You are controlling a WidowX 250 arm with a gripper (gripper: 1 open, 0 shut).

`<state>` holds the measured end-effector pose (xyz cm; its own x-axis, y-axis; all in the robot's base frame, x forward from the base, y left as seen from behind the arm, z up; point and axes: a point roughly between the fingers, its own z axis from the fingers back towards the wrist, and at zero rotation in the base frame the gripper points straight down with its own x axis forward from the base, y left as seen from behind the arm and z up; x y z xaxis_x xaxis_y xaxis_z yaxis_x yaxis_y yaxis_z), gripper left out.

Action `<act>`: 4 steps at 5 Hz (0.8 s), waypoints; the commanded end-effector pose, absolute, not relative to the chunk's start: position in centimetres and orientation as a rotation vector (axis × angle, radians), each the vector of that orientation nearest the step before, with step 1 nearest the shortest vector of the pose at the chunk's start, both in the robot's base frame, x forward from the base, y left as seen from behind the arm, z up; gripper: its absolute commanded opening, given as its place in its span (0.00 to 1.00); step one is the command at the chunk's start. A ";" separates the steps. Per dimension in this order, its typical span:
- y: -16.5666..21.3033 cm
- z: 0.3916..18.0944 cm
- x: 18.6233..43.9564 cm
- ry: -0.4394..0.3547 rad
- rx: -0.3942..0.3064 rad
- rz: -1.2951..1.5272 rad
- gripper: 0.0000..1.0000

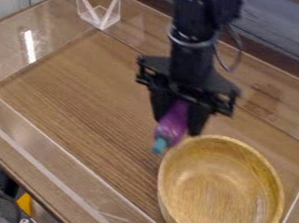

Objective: Put the purple eggplant in the brown bowl

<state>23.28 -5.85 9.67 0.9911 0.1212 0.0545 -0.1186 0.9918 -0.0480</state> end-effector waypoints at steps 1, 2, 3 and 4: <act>-8.9 10.9 22.8 -0.111 -0.072 0.030 0.00; -10.7 10.5 21.7 -0.102 -0.085 -0.032 0.00; -11.6 10.1 21.1 -0.097 -0.090 -0.056 0.00; -12.5 9.6 20.8 -0.093 -0.092 -0.076 0.00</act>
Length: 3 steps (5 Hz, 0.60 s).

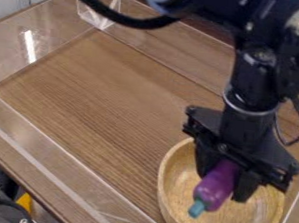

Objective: Put the purple eggplant in the brown bowl

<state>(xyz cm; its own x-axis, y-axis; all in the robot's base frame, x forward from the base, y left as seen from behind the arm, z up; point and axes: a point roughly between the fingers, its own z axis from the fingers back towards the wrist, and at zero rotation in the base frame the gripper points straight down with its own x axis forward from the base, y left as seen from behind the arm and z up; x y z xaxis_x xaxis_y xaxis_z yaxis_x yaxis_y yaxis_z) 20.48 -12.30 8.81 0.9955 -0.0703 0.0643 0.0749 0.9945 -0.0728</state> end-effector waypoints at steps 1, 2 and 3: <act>-13.1 9.2 20.5 -0.091 -0.090 -0.091 0.00; -13.3 8.8 20.2 -0.086 -0.088 -0.102 0.00; -13.3 8.8 20.1 -0.086 -0.088 -0.103 0.00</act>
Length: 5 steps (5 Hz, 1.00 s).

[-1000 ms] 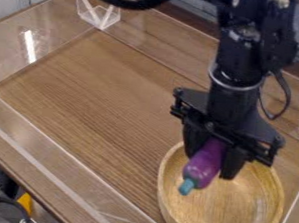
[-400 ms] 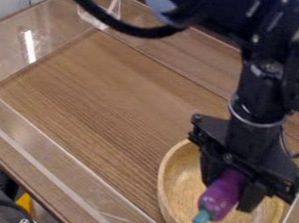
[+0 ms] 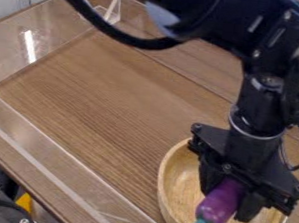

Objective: Put the purple eggplant in the brown bowl

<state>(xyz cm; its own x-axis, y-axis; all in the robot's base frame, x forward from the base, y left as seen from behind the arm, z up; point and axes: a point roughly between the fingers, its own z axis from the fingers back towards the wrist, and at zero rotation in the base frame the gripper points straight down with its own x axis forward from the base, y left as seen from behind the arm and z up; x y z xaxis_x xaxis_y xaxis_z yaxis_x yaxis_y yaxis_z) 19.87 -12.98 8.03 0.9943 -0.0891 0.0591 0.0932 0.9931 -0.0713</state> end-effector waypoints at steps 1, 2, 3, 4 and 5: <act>-13.3 8.8 20.0 -0.088 -0.088 -0.101 0.00; -13.2 8.9 19.8 -0.089 -0.088 -0.098 0.00; -12.9 8.6 20.2 -0.085 -0.083 -0.087 0.00; -12.7 8.3 20.5 -0.082 -0.078 -0.077 0.00; -12.4 8.1 20.9 -0.079 -0.073 -0.066 0.00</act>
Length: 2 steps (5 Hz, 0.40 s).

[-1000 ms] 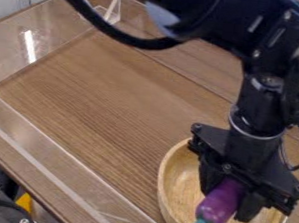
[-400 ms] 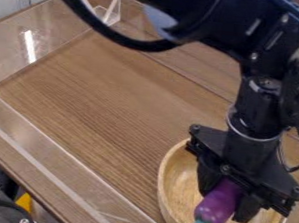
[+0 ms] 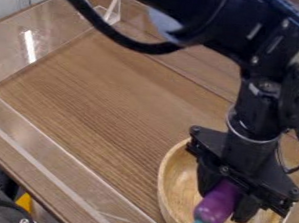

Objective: Put the purple eggplant in the brown bowl

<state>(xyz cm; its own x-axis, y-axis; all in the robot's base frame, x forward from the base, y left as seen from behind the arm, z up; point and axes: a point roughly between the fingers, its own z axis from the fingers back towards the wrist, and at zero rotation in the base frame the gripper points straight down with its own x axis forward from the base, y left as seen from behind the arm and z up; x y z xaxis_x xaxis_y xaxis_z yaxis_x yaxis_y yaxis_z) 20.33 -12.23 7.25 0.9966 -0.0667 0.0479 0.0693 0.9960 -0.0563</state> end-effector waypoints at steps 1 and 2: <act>-12.1 7.8 21.1 -0.076 -0.069 -0.056 0.00; -11.8 7.6 21.4 -0.073 -0.064 -0.047 0.00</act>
